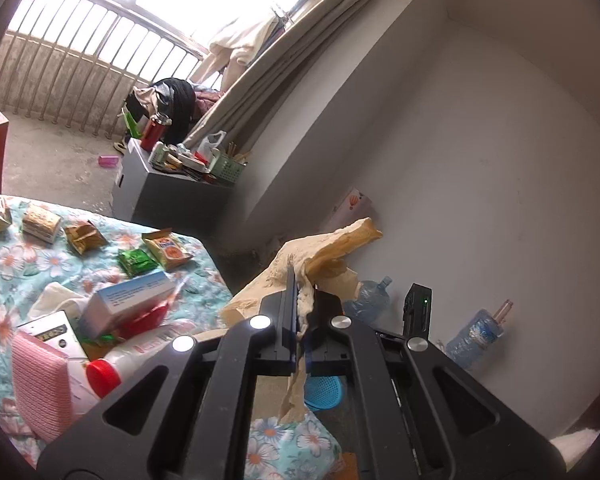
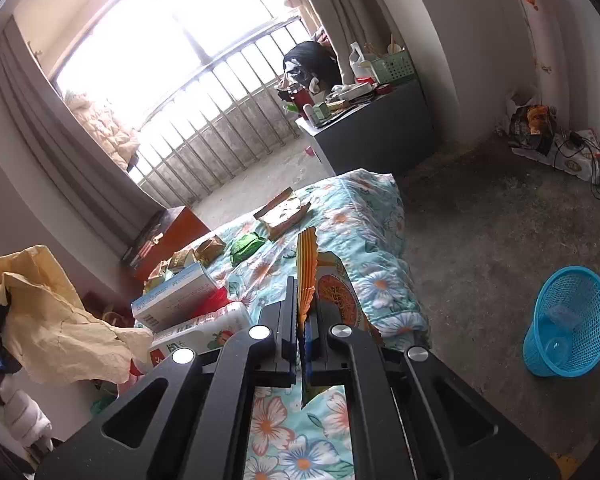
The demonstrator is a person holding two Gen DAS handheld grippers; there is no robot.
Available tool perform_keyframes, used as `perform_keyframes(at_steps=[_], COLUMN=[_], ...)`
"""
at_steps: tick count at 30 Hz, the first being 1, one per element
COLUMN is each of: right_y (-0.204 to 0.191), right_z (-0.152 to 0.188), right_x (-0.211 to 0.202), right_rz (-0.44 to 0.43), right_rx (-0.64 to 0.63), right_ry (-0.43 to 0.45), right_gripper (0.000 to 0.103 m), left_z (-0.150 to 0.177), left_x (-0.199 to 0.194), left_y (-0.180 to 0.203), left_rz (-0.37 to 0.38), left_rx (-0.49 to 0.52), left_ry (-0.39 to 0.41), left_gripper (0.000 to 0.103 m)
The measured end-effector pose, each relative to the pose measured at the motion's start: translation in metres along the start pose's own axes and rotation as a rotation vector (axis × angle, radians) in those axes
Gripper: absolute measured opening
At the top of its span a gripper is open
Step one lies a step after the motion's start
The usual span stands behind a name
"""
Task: Collect trash
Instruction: 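Lift the paper and snack packet and carry both over the blue wastebasket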
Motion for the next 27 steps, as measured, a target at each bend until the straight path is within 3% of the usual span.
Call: perform_keyframes(at_steps=[5, 14, 21, 27], right_y=[0.046, 0.158, 0.253, 0.320], right_z=[0.005, 0.020, 0.042, 0.067], right_x=[-0.039, -0.096, -0.126, -0.139], right_rz=[0.034, 0.142, 0.260, 0.318], right_rx=[0.075, 0.264, 0.428, 0.557], right_ry=[0.049, 0.152, 0.239, 0.281], right_gripper=[0.003, 0.003, 0.003, 0.003], left_z=[0.008, 0.064, 0.139, 0.205], left_x=[0.077, 0.249, 0.379, 0.468], left_y=[0.024, 0.070, 0.108, 0.139], left_rz=[0.135, 0.217, 0.135, 0.045], left_rx=[-0.095, -0.199, -0.150, -0.039], left_ry=[-0.151, -0.464, -0.650, -0.736], left_gripper=[0.001, 0.001, 0.001, 0.001])
Point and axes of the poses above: each gripper's, at about its wrist camera, not at the fingertips, and x roughly the way its jaws point, y to its right, z to its underside, the point moved 6 cm from there along x, roughly the way its jaws point, and after that the axes turned 2 degrees about -z, right-handed, at the moved point
